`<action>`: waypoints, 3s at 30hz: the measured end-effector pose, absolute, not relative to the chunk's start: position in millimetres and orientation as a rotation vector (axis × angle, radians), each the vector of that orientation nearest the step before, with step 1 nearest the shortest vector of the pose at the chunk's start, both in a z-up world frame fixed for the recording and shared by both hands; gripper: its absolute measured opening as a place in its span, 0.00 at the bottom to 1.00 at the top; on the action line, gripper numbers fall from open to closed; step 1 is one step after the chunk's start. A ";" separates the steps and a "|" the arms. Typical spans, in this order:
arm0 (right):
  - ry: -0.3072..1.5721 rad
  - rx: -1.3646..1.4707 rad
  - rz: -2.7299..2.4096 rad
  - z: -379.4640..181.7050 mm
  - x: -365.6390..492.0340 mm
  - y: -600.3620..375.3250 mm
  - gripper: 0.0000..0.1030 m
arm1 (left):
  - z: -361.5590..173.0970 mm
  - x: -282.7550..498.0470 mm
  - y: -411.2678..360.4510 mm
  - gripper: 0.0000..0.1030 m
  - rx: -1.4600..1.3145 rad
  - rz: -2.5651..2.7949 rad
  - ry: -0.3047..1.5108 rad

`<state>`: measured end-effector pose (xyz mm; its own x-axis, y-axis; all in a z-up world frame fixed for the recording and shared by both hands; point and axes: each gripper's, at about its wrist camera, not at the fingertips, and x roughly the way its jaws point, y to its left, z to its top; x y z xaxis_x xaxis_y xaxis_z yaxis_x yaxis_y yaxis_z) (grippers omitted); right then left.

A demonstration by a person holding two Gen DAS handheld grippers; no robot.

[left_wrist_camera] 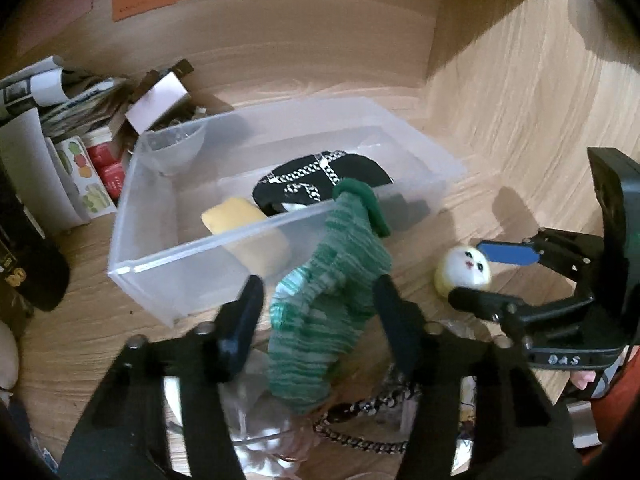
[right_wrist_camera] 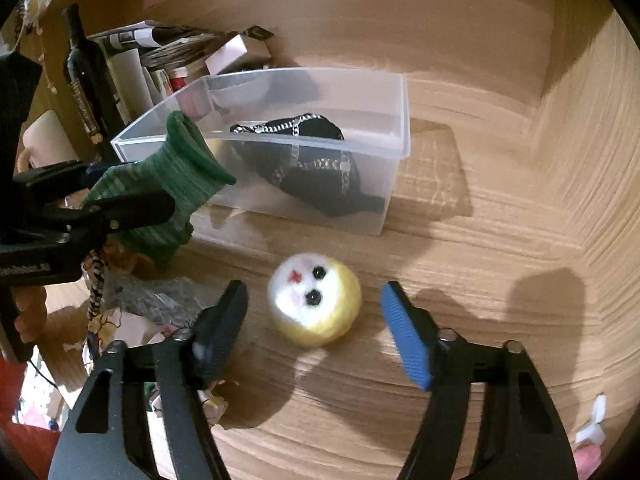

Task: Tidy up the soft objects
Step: 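Grasp the green knit glove with the left gripper and lift it, then drop the glove into the box with the left gripper while the right gripper carries the yellow plush ball there, then grasp the white drawstring pouch with the left gripper while the right gripper grasps the beaded bracelet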

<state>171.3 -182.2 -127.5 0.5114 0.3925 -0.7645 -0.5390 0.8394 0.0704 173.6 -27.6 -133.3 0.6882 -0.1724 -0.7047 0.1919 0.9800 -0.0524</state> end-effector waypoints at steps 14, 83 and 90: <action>0.777 -0.120 0.562 -106.1 161.6 -193.7 0.41 | -110.8 152.7 -23.7 0.14 -0.010 -0.242 0.692; 0.657 -0.154 0.625 -47.3 217.5 -131.4 0.79 | -57.1 163.0 29.6 0.80 -0.019 -0.015 0.525; 0.580 -0.147 0.671 -33.8 178.7 -146.0 0.80 | -65.1 124.5 33.7 0.89 -0.029 -0.008 0.512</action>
